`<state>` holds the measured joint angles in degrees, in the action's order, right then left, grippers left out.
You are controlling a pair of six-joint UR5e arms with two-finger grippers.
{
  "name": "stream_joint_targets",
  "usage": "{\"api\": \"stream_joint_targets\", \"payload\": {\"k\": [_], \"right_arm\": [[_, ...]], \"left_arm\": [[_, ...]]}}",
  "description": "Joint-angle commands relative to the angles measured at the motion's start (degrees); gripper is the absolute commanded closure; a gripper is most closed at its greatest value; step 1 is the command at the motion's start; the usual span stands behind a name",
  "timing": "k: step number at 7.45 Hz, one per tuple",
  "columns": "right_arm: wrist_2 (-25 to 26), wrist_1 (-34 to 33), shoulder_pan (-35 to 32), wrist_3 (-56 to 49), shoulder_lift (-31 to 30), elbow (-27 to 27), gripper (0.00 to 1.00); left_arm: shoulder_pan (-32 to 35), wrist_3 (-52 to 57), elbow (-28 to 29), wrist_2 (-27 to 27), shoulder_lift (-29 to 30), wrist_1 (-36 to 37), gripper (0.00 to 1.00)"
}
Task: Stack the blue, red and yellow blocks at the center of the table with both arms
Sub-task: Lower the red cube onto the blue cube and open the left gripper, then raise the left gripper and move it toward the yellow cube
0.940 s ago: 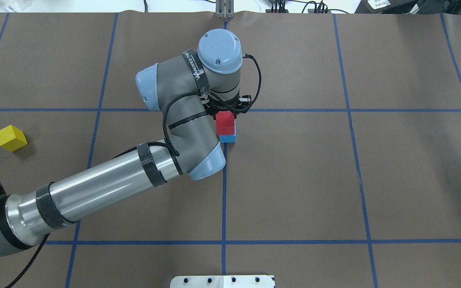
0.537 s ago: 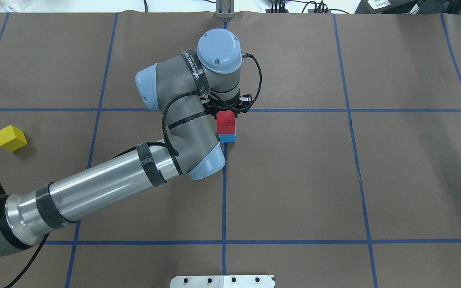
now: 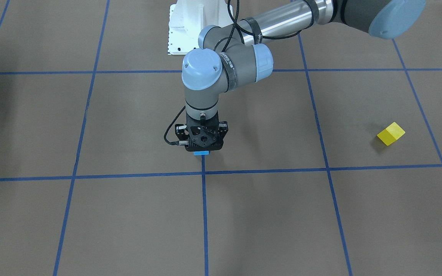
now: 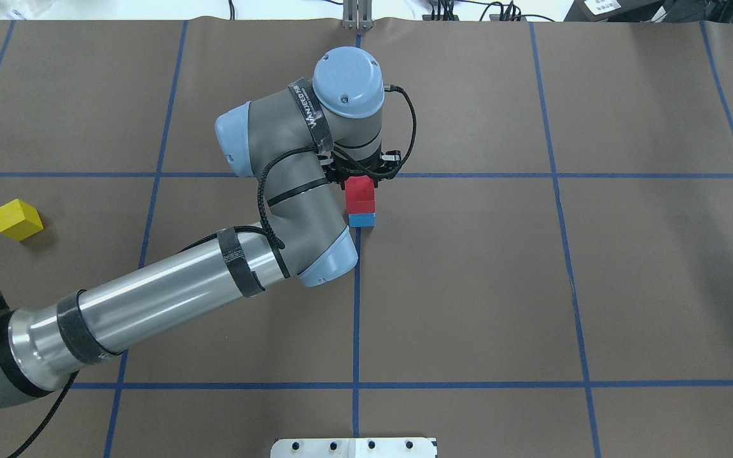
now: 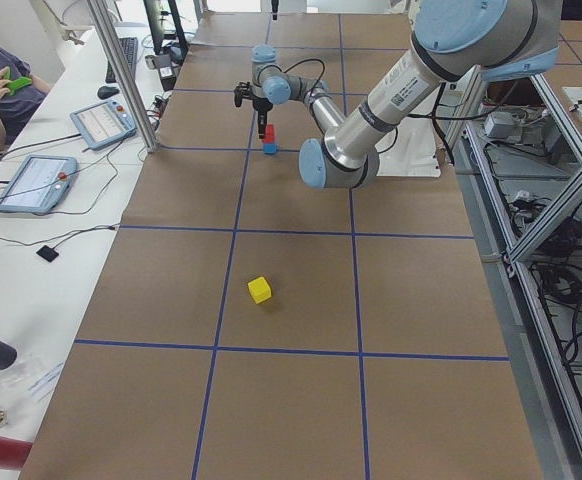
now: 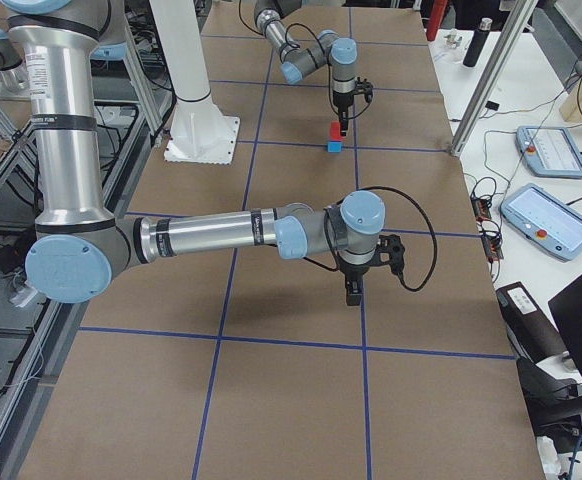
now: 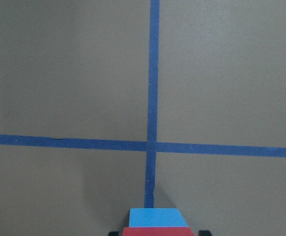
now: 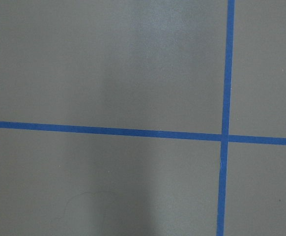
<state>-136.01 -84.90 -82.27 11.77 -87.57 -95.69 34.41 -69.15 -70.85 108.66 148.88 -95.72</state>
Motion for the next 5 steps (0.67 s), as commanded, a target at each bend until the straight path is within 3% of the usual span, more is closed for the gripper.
{"api": "stream_joint_targets", "payload": {"k": [1,3,4,5], "right_arm": [[0.0,0.0,0.0,0.0,0.0,0.0,0.0],[0.0,0.0,0.0,0.0,0.1,0.0,0.0],[0.0,0.1,0.0,0.0,0.1,0.0,0.0],[-0.1,0.1,0.0,0.0,0.1,-0.1,0.0]], "left_arm": [[0.0,-0.2,0.0,0.1,-0.3,-0.9,0.0],[0.6,0.0,-0.9,0.1,-0.3,-0.6,0.0],[2.2,0.2,-3.9,0.5,-0.5,0.0,0.0],[3.6,0.7,-11.3,0.7,-4.5,3.1,0.0]]}}
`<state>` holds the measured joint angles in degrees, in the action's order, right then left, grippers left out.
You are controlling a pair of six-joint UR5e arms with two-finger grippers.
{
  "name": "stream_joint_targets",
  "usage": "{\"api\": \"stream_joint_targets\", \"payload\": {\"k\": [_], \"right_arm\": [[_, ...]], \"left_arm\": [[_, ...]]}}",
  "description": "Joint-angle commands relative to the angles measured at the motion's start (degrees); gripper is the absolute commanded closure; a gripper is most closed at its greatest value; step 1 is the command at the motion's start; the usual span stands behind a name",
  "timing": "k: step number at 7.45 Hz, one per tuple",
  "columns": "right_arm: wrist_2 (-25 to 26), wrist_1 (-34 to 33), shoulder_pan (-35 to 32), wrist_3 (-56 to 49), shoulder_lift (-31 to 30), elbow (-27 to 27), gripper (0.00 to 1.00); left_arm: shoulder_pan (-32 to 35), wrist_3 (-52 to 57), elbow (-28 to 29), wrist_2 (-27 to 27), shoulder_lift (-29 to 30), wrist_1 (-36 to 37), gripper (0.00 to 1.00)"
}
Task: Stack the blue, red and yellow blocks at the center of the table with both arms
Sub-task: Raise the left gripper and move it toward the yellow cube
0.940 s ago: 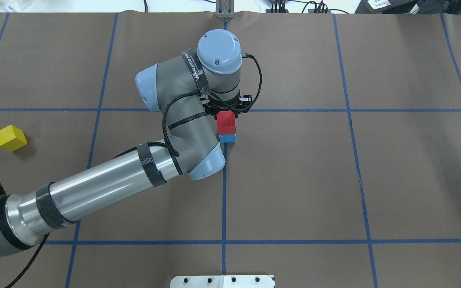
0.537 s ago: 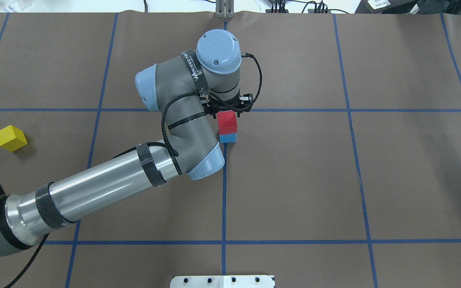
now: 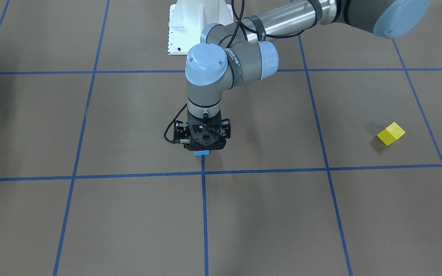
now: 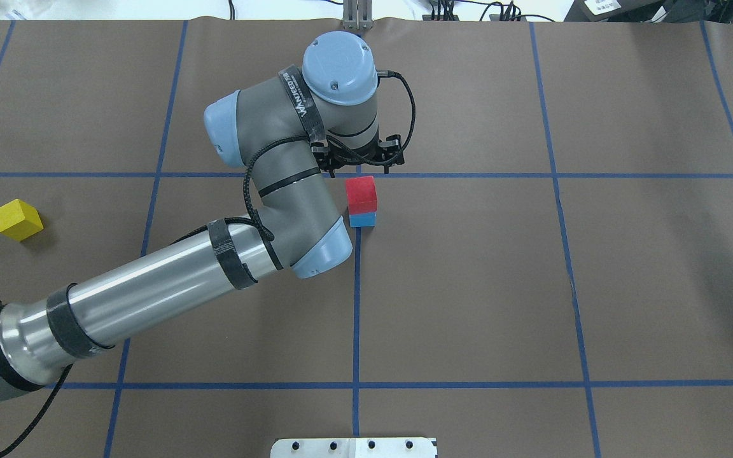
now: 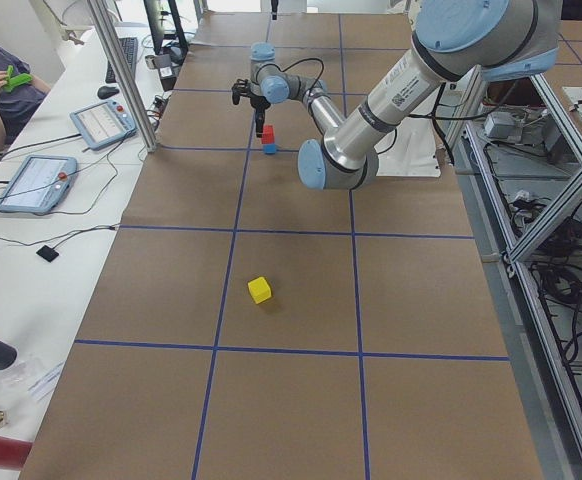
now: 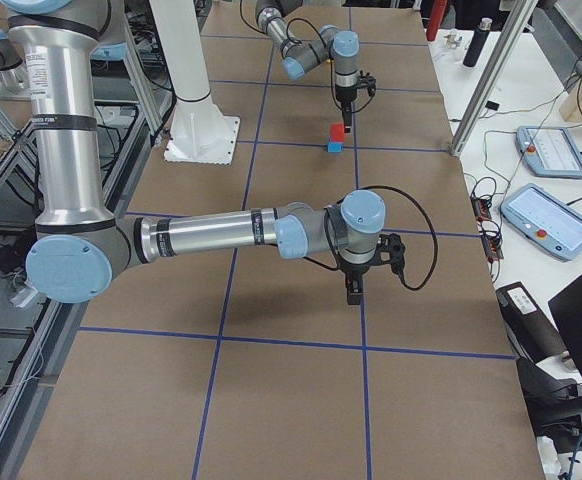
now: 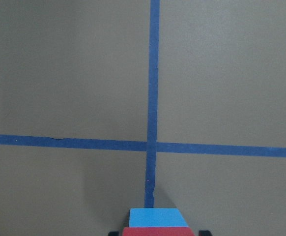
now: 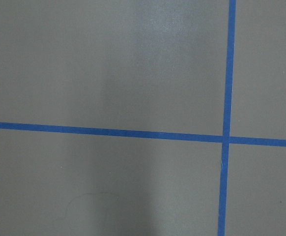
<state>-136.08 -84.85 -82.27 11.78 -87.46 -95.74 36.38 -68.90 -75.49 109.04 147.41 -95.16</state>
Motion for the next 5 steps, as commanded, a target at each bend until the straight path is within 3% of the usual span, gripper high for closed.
{"api": "stream_joint_targets", "payload": {"k": [1,2,3,5], "right_arm": [[-0.1,0.0,0.0,0.0,0.0,-0.1,0.0],[0.1,0.1,0.0,0.0,0.0,-0.1,0.0],[0.3,0.2,0.0,-0.1,0.1,-0.1,0.0],[0.5,0.2,0.1,0.3,0.2,-0.2,0.0]], "left_arm": [[3.2,5.2,-17.3,1.2,-9.5,7.1,0.0],[6.6,12.1,-28.8,4.0,-19.4,10.5,0.0],[9.7,18.9,-36.1,5.6,-29.4,10.0,0.0],[14.9,27.2,-38.5,5.6,-43.9,3.4,0.0]]}}
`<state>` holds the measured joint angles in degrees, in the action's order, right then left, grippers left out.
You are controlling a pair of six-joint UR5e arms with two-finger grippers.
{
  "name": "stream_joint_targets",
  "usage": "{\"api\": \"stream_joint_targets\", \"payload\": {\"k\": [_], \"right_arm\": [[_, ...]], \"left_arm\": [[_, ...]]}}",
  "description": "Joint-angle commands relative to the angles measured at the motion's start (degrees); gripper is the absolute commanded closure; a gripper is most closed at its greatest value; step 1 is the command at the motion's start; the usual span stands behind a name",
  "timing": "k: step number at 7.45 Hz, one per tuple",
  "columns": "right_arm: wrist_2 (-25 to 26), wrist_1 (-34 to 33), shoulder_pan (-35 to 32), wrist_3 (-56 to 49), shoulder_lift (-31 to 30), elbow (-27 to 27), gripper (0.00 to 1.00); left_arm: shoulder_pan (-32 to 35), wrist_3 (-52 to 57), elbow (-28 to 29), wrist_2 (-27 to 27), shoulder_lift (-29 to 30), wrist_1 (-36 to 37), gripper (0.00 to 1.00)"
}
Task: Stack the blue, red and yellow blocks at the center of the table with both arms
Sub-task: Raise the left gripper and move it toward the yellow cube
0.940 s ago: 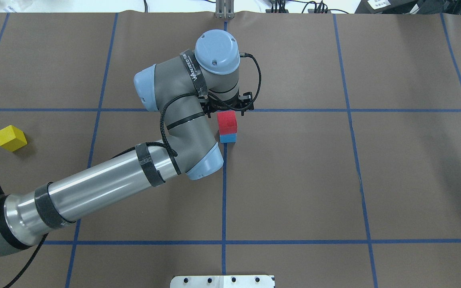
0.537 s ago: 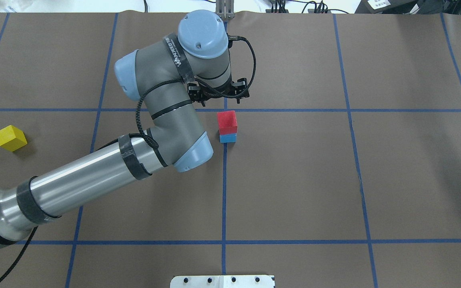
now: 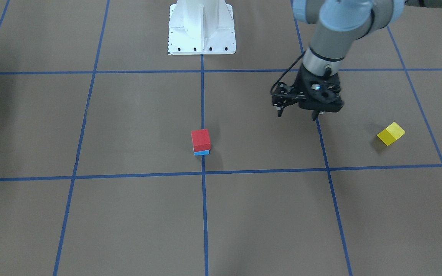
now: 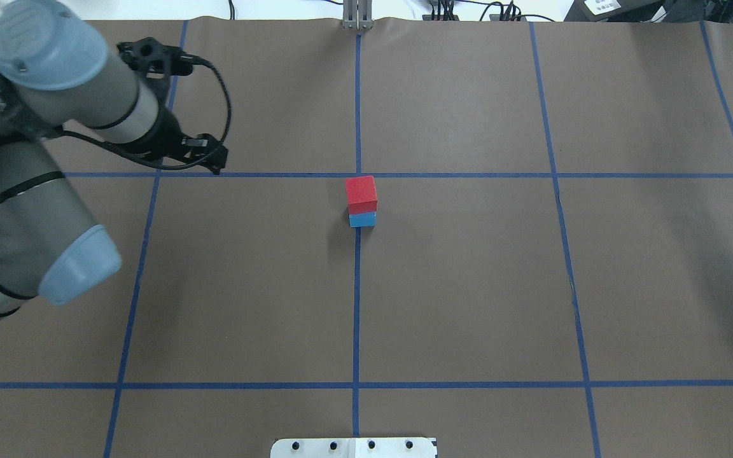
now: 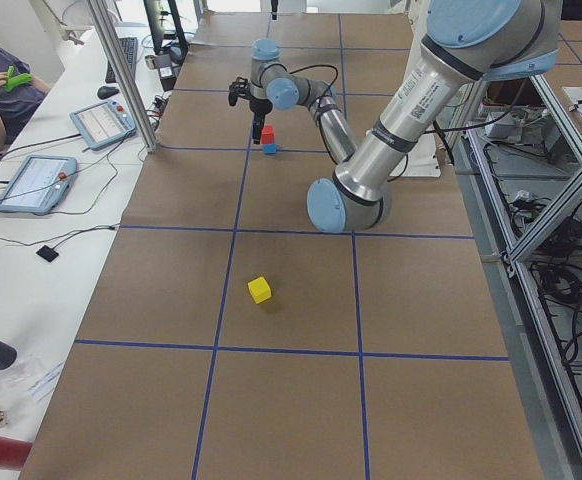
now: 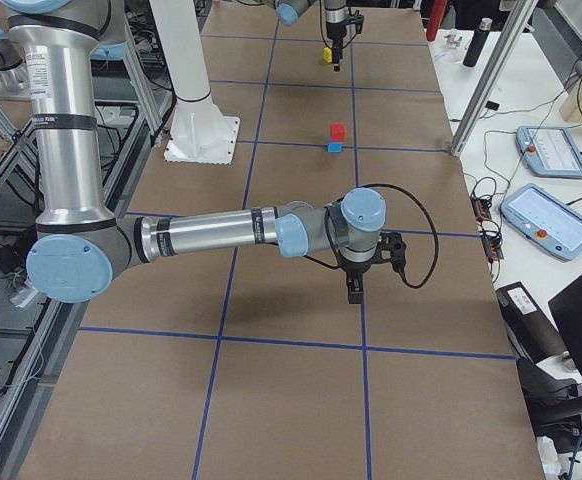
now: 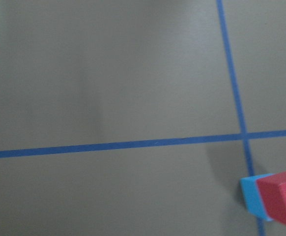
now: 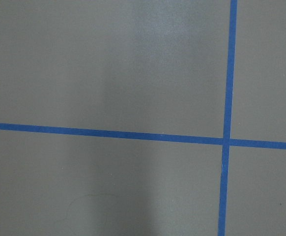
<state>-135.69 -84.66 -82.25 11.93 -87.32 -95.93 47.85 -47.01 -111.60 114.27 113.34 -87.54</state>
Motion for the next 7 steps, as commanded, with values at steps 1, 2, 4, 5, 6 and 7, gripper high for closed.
{"api": "stream_joint_targets", "payload": {"k": [1,2,4,5,6,7], "right_arm": [[0.2,0.0,0.1,0.3,0.0,0.0,0.0],[0.2,0.0,0.1,0.5,0.3,0.2,0.0],[0.2,0.0,0.1,0.6,0.5,0.2,0.0],[0.2,0.0,0.1,0.6,0.6,0.1,0.0],[0.2,-0.1,0.1,0.6,0.8,0.2,0.0],[0.2,0.0,0.1,0.6,0.9,0.2,0.0]], "left_arm": [[4.3,4.9,-2.1,0.3,-18.2,-12.6,0.0],[6.8,1.9,-0.7,0.4,-24.2,-20.0,0.0],[12.2,-2.0,1.5,2.6,-28.8,-22.1,0.0],[12.1,-6.8,3.7,2.6,-29.1,-22.3,0.0],[11.8,-12.7,7.6,2.4,-28.6,-27.3,0.0],[11.7,-17.6,13.1,2.2,-28.3,-35.6,0.0]]}}
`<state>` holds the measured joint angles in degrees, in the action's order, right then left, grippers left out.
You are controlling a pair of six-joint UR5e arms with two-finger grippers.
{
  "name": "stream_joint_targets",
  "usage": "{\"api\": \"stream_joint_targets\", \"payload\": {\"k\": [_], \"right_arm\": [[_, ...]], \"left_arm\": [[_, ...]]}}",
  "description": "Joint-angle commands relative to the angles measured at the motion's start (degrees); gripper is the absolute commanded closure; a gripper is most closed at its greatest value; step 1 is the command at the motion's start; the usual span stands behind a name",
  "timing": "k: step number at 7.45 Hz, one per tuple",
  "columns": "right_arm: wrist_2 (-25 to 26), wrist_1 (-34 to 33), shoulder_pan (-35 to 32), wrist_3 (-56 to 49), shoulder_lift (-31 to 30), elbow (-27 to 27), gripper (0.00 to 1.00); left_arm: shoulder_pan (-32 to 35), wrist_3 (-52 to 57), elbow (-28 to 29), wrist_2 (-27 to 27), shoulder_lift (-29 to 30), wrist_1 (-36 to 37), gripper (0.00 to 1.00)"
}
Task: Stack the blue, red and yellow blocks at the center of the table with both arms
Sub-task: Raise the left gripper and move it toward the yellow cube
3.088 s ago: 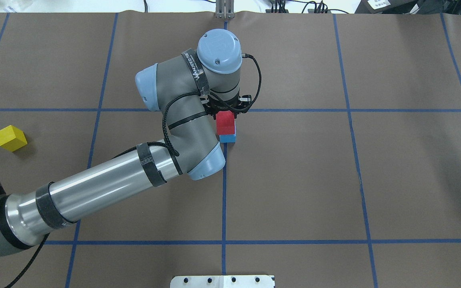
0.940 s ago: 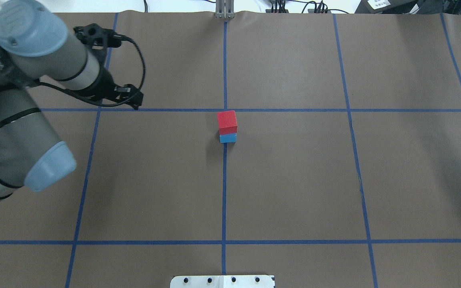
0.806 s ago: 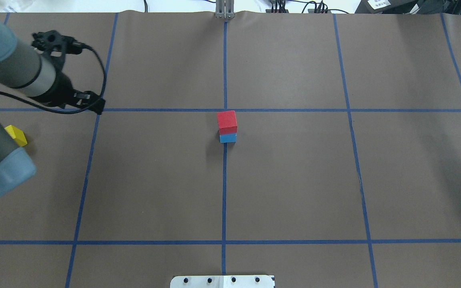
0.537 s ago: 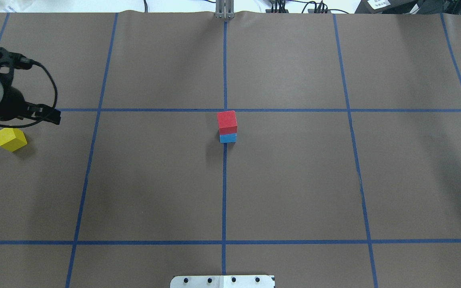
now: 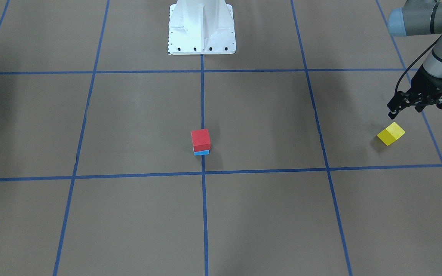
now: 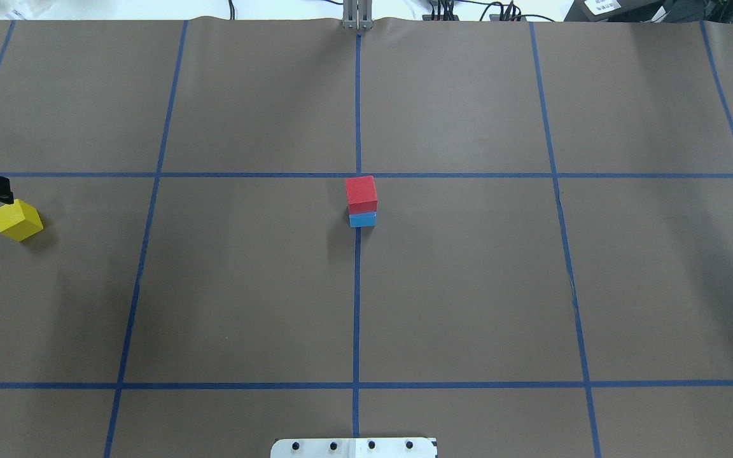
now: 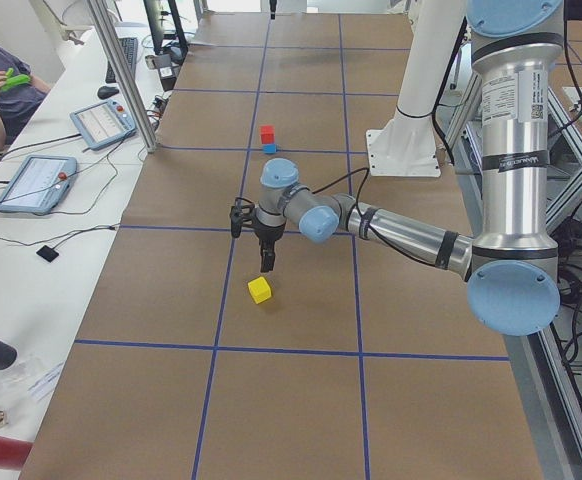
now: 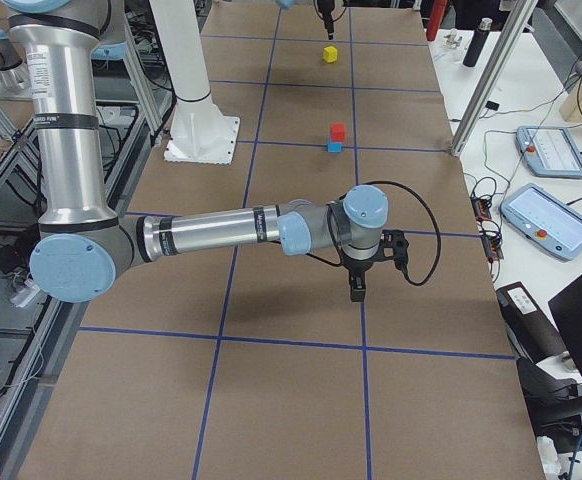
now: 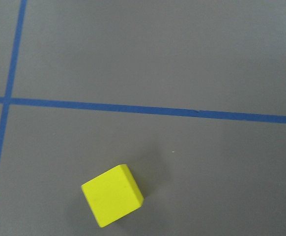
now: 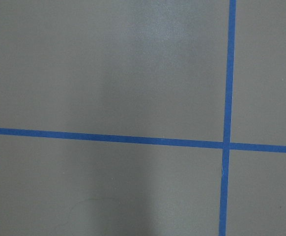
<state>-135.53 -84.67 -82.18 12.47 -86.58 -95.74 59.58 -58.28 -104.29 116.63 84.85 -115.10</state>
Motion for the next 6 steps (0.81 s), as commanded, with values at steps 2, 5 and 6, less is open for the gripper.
{"api": "stream_joint_targets", "payload": {"k": [2,5,6], "right_arm": [[0.1,-0.1,0.0,-0.1,0.9,0.2,0.0],[0.2,-0.1,0.0,-0.2,1.1,0.5,0.0],[0.2,-0.1,0.0,-0.2,1.1,0.6,0.0]], "left_arm": [[-0.3,-8.3,8.8,-0.4,0.8,-11.0,0.0],[-1.7,-8.4,11.2,-0.4,2.9,-10.8,0.0],[-2.4,-8.4,12.4,-0.6,4.0,-10.8,0.0]]}}
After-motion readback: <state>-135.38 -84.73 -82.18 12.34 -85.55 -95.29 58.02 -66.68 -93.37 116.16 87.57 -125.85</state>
